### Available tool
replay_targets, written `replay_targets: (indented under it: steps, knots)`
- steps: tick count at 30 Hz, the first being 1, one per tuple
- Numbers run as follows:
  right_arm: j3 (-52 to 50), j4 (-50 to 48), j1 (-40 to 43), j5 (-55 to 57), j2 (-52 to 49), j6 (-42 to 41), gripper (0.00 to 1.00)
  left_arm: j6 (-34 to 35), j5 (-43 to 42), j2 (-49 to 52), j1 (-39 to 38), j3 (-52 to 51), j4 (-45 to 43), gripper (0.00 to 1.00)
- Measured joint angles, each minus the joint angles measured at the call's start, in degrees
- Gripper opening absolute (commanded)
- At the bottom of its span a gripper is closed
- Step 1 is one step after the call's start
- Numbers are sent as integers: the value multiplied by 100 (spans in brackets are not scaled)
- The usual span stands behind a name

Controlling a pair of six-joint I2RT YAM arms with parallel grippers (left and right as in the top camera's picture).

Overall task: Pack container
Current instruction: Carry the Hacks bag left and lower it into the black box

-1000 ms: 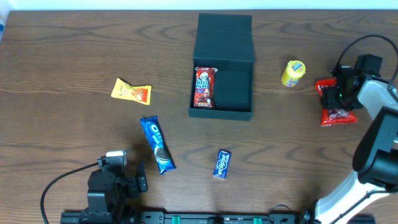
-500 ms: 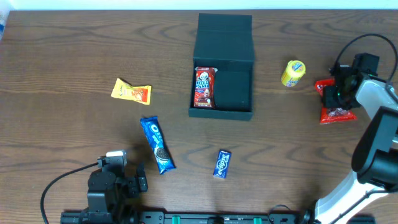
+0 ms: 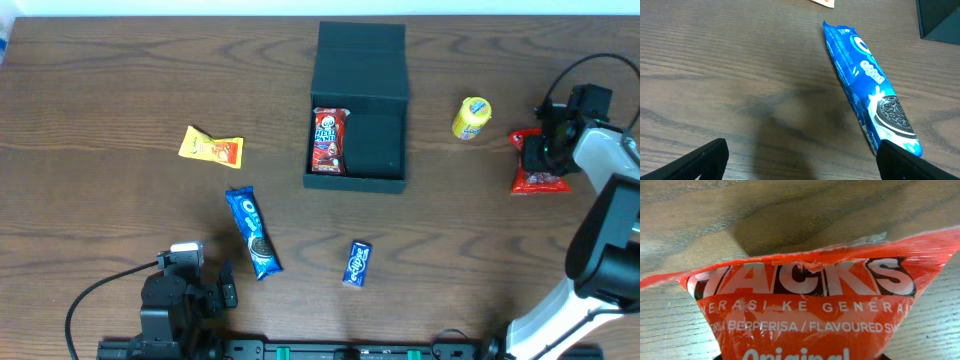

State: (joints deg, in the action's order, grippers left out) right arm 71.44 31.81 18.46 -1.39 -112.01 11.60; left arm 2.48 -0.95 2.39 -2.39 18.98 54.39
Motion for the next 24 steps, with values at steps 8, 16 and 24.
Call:
replay_targets:
  steps: [8, 16, 24]
  knots:
    - [-87, 168, -2, -11, 402, -210, 31, 0, 0, 0, 0, 0, 0, 95]
    - [-92, 787, -26, -15, 1722, -590, 27, 0, 0, 0, 0, 0, 0, 95]
    - [-94, 1572, -1091, -17, 3368, -1292, 28, 0, 0, 0, 0, 0, 0, 95]
